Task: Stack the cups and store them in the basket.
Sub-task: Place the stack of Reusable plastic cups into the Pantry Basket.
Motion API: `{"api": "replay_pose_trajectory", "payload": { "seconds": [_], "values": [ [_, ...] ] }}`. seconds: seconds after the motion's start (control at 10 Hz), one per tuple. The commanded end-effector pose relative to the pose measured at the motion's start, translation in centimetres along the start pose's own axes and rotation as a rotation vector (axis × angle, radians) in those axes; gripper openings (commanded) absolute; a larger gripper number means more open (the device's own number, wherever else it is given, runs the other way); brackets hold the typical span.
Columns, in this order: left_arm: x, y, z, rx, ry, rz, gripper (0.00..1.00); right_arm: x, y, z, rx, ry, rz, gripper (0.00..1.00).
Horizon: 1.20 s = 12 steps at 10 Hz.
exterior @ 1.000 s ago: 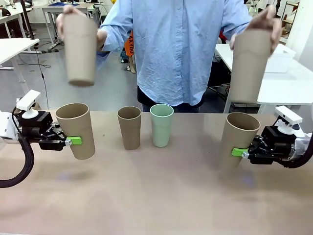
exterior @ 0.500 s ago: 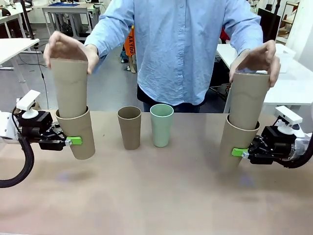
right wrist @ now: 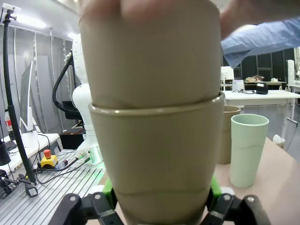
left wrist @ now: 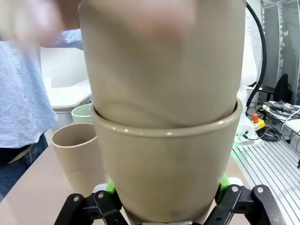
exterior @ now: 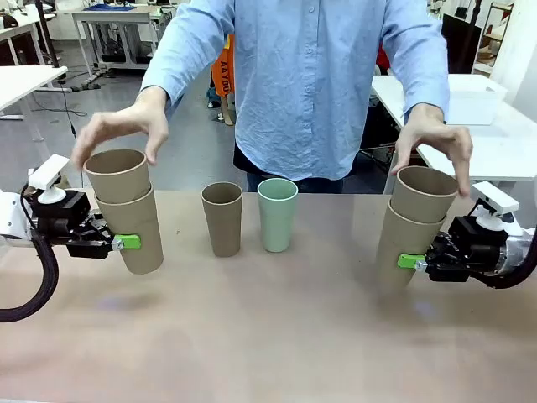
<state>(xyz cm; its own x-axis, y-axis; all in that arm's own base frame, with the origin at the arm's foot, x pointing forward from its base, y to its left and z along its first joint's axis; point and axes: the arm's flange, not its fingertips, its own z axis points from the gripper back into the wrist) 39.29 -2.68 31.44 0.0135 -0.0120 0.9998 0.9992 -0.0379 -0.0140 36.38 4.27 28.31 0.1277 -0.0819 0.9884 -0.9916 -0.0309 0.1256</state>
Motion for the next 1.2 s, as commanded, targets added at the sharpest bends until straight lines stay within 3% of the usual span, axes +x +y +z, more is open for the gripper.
{"api": "replay_pose_trajectory", "payload": {
  "seconds": [0.0,1.1],
  "values": [
    [0.27,-0.06,-0.01,-0.005,0.001,-0.006,0.85,0.42,0.0,0.0,0.001,0.0,-0.013,0.86],
    [0.27,-0.06,-0.01,-0.005,0.001,-0.006,0.85,0.42,0.0,0.0,0.001,0.0,-0.013,0.86]
  ]
}}
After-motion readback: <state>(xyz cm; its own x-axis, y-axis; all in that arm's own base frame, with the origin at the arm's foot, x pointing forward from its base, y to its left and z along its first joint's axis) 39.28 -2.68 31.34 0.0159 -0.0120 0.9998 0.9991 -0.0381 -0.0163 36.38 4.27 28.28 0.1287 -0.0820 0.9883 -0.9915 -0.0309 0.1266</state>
